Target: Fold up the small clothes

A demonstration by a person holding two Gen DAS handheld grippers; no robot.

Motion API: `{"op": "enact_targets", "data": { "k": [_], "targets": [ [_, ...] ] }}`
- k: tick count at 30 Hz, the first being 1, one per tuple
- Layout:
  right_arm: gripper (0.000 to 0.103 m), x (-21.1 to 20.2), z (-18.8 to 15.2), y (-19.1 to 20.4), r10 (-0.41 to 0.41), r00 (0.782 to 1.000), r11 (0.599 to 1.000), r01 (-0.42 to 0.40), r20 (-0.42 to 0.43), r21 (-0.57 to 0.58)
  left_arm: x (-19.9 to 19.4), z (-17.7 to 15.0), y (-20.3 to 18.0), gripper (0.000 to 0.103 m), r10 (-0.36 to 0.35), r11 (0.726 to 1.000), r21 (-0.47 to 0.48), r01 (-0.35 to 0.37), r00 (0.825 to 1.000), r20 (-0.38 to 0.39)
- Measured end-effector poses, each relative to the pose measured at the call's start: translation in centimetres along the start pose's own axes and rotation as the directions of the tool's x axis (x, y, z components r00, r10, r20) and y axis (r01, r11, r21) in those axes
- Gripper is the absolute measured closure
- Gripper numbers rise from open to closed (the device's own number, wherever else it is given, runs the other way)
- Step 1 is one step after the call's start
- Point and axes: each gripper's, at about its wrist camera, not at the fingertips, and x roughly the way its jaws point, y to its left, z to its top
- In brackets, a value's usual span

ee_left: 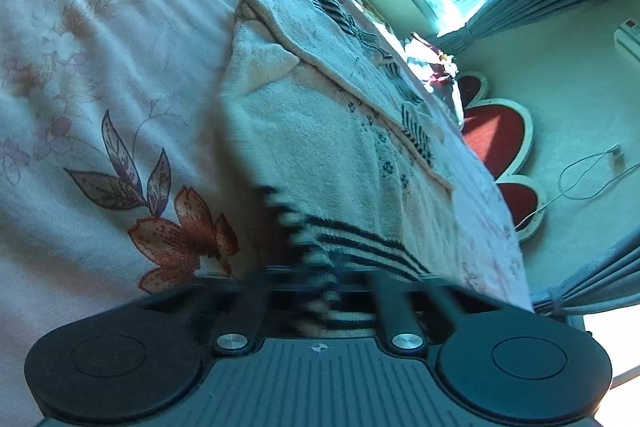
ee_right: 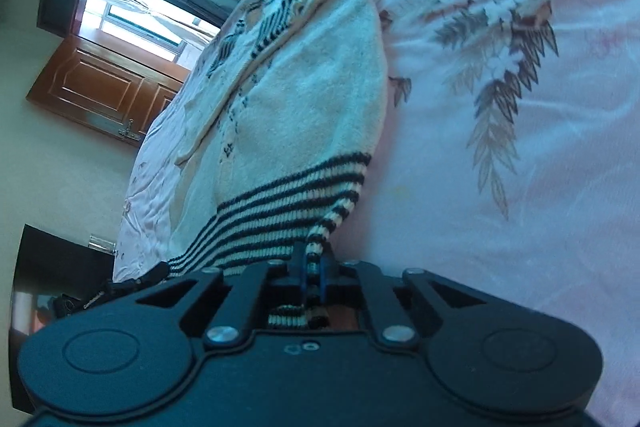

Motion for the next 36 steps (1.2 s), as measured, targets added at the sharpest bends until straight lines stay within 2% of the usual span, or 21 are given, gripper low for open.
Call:
{"op": "enact_targets", "data": {
  "k": [1, 3, 5, 7, 9, 10, 12, 16, 20, 24, 27, 36],
  "targets": [
    [0.097, -0.7, 0.0, 0.4, 0.021, 0.999, 1.0, -0.021, 0.024, -0.002, -0.7, 0.0, -0.4, 0.099, -0.031, 0.999, 0.01, 0.03, 0.999, 0.035],
    [0.097, -2.5, 0.1, 1.5, 0.044, 0.997, 0.998, -0.041, 0.063, -0.046, -2.3, 0.1, -0.9, 0.099, -0.03, 0.999, 0.026, 0.028, 0.996, 0.082],
    [0.097, -3.9, 0.1, 2.7, 0.035, 0.997, 0.995, -0.027, 0.073, -0.099, -3.2, 0.0, -0.5, 0.099, -0.014, 1.0, 0.017, 0.012, 0.997, 0.078],
    [0.097, -4.2, -0.3, 2.7, 0.021, 0.997, 0.994, -0.012, 0.077, -0.112, -2.8, -0.4, 0.7, 0.099, 0.047, 0.999, 0.015, -0.047, 0.998, 0.042],
    [0.097, -3.0, -0.6, 1.3, -0.052, 0.997, 0.993, 0.057, 0.049, -0.102, -1.9, -1.2, 2.5, 0.099, 0.074, 0.997, -0.04, -0.073, 0.997, 0.015],
    [0.098, -2.0, -0.6, 0.0, -0.093, 0.996, 0.994, 0.094, 0.015, -0.064, -2.0, -1.5, 3.2, 0.099, 0.046, 0.997, -0.068, -0.043, 0.998, 0.035],
    [0.097, -2.1, -0.7, -1.7, -0.047, 0.998, 0.999, 0.047, 0.028, 0.017, -2.1, -1.7, 3.9, 0.099, 0.023, 0.992, -0.124, -0.018, 0.999, 0.044],
    [0.097, -2.3, -0.5, -0.9, -0.025, 0.999, 1.0, 0.026, 0.046, -0.017, -2.1, -2.0, 4.5, 0.099, -0.002, 0.983, -0.181, 0.01, 0.999, 0.048],
    [0.097, -2.6, 0.7, -0.2, 0.009, 0.996, 1.0, -0.007, 0.088, -0.024, -2.6, -1.5, 3.5, 0.099, -0.027, 0.982, -0.186, 0.042, 0.996, 0.079],
    [0.097, -2.7, 3.4, 1.4, 0.04, 0.988, 0.998, -0.031, 0.15, -0.057, -2.7, 1.3, 1.8, 0.099, -0.071, 0.98, -0.176, 0.094, 0.989, 0.132],
    [0.097, -2.2, 6.2, 2.3, 0.058, 0.98, 0.998, -0.049, 0.19, -0.05, -1.9, 4.7, 0.8, 0.099, -0.091, 0.978, -0.174, 0.118, 0.984, 0.155],
    [0.097, 3.2, 17.6, 4.3, 0.076, 0.966, 0.996, -0.082, 0.247, 0.016, 5.2, 16.1, -0.8, 0.099, -0.122, 0.973, -0.175, 0.148, 0.981, 0.153]
  ]
}}
